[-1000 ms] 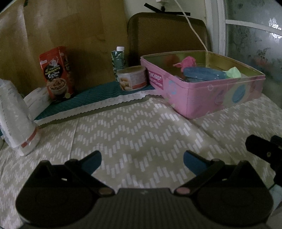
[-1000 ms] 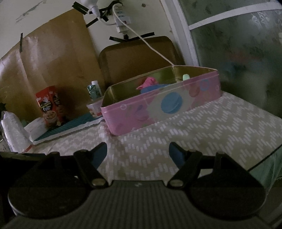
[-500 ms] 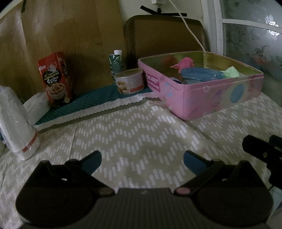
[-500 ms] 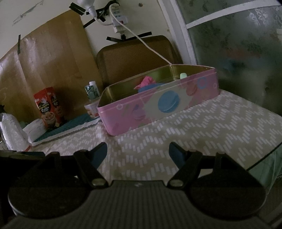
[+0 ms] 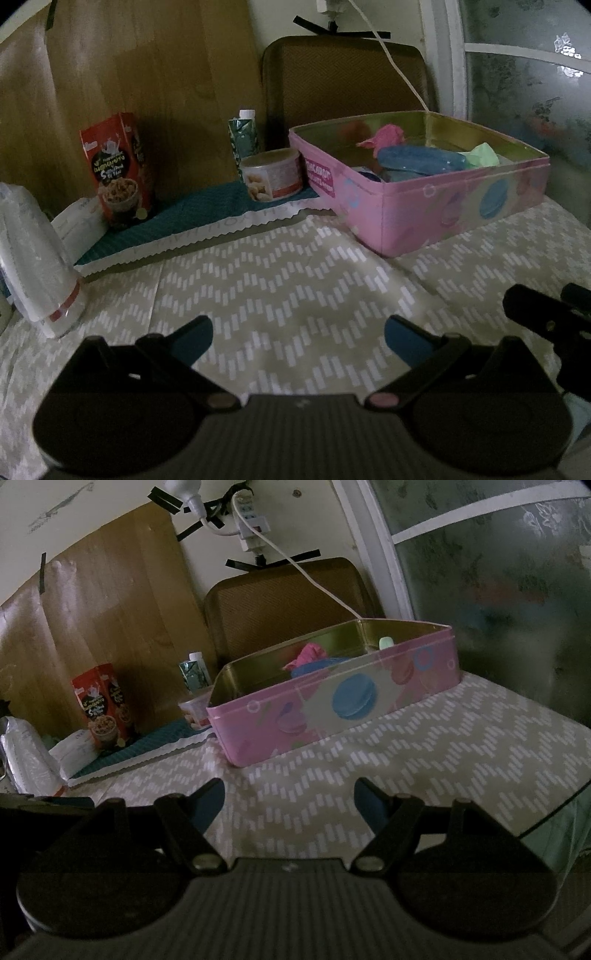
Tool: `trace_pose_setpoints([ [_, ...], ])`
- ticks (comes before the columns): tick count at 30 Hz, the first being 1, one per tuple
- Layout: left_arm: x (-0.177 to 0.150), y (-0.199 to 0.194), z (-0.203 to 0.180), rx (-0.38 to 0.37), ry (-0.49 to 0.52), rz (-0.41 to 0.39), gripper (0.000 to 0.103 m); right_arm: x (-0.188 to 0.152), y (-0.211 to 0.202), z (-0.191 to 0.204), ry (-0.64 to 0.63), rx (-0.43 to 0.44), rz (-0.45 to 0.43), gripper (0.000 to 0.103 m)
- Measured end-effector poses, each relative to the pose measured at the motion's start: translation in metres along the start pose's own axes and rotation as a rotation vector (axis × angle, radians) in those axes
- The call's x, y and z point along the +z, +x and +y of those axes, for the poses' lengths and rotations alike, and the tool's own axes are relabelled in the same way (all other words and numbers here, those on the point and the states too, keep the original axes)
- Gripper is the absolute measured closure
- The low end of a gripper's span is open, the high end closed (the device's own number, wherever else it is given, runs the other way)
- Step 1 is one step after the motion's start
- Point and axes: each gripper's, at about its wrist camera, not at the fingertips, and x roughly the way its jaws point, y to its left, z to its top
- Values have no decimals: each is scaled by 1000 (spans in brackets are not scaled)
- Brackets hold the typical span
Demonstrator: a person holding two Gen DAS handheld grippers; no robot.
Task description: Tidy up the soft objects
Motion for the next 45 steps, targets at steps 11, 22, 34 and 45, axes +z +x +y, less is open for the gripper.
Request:
trace_pose_setpoints([
  [11,3,-9,-5,30,28,-58,0,1,-1,1,1,-2,-5,24],
  [22,6,-14,-6,39,37,-81,0,3,-1,-1,0,1,-8,24],
  [34,3,-13,-14,4,51,-39,0,4,-3,-3,2,3,-10,24],
  [45,2,-12,-15,-12,44,-15,0,2,-5,-6,13,-5,-17,24],
])
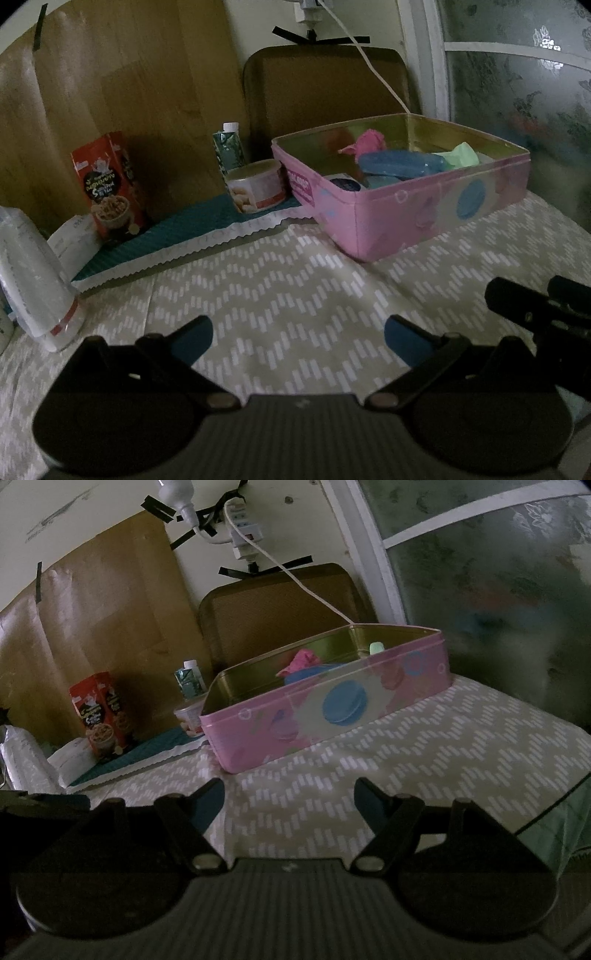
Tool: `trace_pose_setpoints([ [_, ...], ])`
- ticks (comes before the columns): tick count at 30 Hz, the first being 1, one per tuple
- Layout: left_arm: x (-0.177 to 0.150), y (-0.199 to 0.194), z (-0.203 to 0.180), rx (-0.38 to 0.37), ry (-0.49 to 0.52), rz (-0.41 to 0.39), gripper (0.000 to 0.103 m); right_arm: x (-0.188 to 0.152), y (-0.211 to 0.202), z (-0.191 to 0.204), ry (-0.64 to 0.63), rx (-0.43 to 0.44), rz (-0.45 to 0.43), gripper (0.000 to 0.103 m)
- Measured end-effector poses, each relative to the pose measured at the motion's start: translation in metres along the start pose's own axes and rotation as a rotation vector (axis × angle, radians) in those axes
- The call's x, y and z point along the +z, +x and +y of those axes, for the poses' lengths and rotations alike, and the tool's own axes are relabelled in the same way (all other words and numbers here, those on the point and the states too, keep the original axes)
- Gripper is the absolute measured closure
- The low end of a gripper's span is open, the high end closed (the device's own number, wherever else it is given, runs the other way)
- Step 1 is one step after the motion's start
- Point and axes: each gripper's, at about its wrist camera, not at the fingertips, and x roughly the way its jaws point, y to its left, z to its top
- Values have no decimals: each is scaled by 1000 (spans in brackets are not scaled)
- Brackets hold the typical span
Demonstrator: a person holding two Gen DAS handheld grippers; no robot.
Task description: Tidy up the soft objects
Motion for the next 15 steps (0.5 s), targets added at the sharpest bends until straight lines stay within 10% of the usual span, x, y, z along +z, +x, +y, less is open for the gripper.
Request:
trace_pose_setpoints([
  [15,-1,3,-1,-6,-4,21,0,-1,1,-1,3,0,3,24],
])
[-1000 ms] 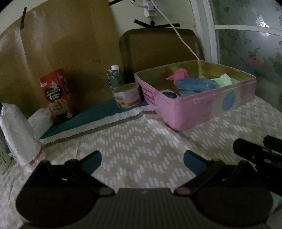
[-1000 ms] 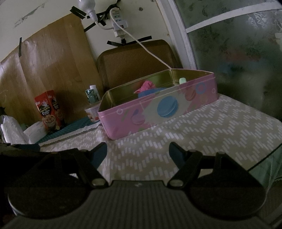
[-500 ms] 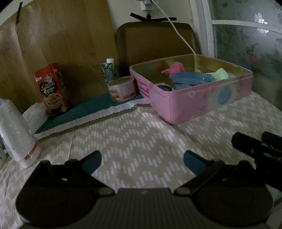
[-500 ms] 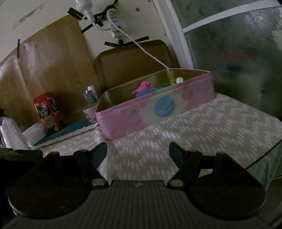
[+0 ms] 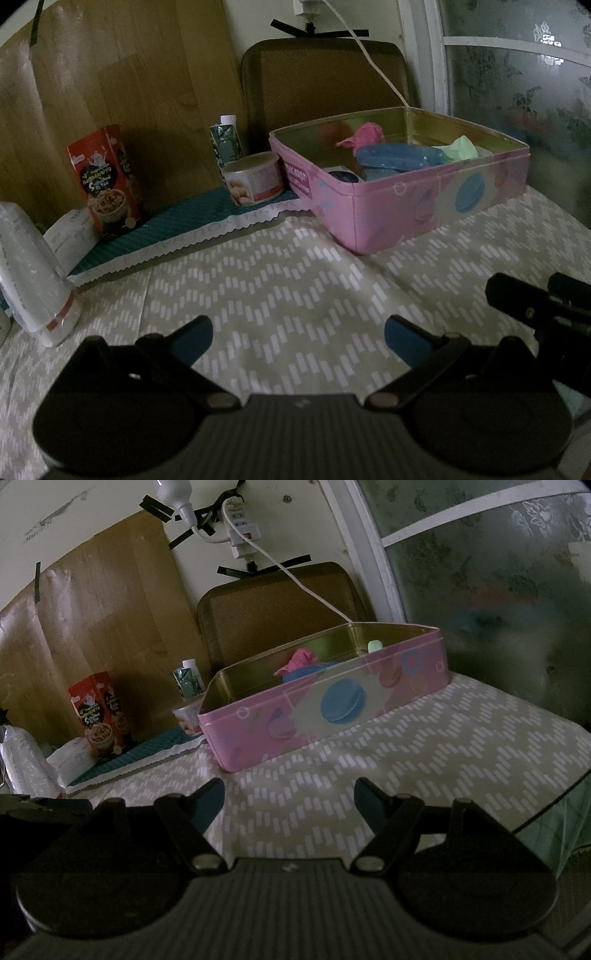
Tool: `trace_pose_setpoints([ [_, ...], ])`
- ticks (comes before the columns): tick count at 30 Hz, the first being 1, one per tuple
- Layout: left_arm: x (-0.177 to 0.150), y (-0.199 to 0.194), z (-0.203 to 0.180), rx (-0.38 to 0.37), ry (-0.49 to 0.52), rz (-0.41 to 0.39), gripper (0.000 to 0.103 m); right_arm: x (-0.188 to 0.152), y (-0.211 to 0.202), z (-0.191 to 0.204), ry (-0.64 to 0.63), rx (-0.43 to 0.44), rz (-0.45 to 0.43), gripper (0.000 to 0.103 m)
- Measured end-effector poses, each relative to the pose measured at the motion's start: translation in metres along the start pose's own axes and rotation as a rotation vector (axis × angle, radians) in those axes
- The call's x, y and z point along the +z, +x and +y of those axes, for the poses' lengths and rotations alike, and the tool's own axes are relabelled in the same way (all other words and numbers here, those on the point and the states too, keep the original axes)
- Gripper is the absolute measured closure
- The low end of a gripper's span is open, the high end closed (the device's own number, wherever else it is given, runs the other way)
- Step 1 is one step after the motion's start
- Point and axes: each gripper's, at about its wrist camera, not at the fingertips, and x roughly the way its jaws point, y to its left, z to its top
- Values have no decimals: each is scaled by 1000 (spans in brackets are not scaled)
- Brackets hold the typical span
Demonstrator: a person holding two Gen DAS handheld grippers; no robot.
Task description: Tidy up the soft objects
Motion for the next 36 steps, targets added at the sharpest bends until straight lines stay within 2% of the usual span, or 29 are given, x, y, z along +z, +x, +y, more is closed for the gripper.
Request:
trace_pose_setpoints([
  [36,-3,4,2,-14,1,17,0,-1,0,-1,-3,2,-1,24],
])
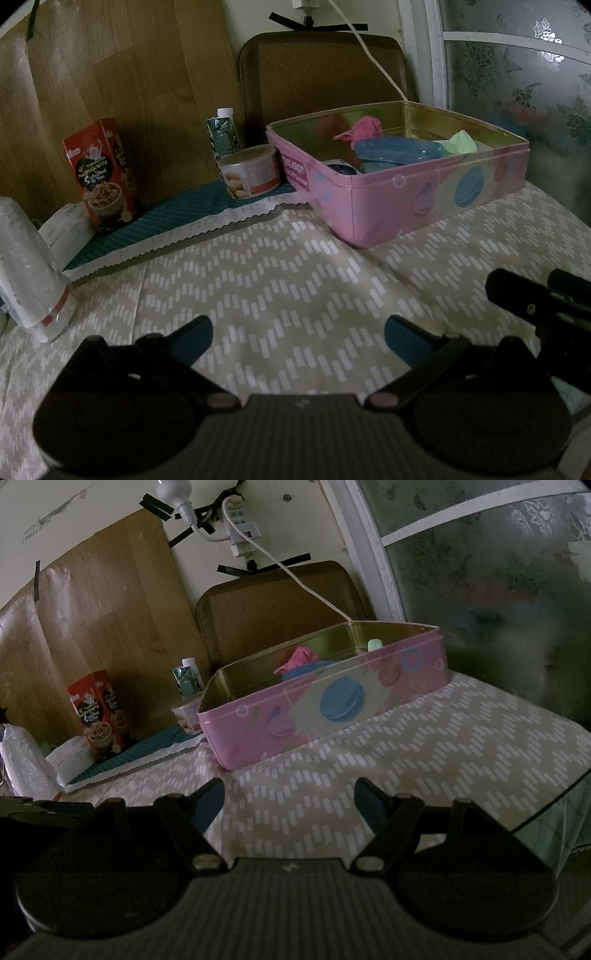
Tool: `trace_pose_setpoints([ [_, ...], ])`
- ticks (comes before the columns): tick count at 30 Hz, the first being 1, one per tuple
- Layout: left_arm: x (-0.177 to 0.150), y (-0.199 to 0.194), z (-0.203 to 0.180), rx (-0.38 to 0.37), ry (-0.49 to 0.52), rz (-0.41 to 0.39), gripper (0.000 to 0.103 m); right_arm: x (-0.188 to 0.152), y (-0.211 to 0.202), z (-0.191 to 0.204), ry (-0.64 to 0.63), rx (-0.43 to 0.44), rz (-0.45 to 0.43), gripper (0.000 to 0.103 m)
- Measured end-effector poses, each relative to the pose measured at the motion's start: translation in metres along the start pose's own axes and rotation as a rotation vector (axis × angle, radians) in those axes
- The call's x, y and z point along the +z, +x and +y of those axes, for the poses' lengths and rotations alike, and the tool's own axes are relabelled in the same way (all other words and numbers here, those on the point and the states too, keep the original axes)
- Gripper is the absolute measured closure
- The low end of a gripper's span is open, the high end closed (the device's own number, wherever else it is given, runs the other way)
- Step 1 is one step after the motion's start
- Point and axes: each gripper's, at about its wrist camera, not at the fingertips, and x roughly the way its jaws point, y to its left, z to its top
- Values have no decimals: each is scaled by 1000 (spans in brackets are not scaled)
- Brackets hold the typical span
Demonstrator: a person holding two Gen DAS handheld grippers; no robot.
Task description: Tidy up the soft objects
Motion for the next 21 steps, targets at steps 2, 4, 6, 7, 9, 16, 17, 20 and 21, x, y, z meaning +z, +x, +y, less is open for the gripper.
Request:
trace_pose_setpoints([
  [2,0,0,0,0,0,1,0,0,0,0,0,0,0,24],
  [4,0,0,0,0,0,1,0,0,0,0,0,-1,0,24],
  [6,0,0,0,0,0,1,0,0,0,0,0,0,0,24],
  [7,0,0,0,0,-1,1,0,0,0,0,0,0,1,24],
  [9,0,0,-1,-3,-2,3,0,1,0,0,0,0,0,24],
  [16,1,3,1,-10,3,6,0,1,1,1,0,-2,0,24],
  [17,1,3,2,-11,4,5,0,0,1,1,1,-2,-1,24],
  [20,1,3,4,-16,3,4,0,0,1,1,1,-1,-1,24],
  [21,1,3,3,-15,6,2,0,1,1,1,1,-1,-1,24],
])
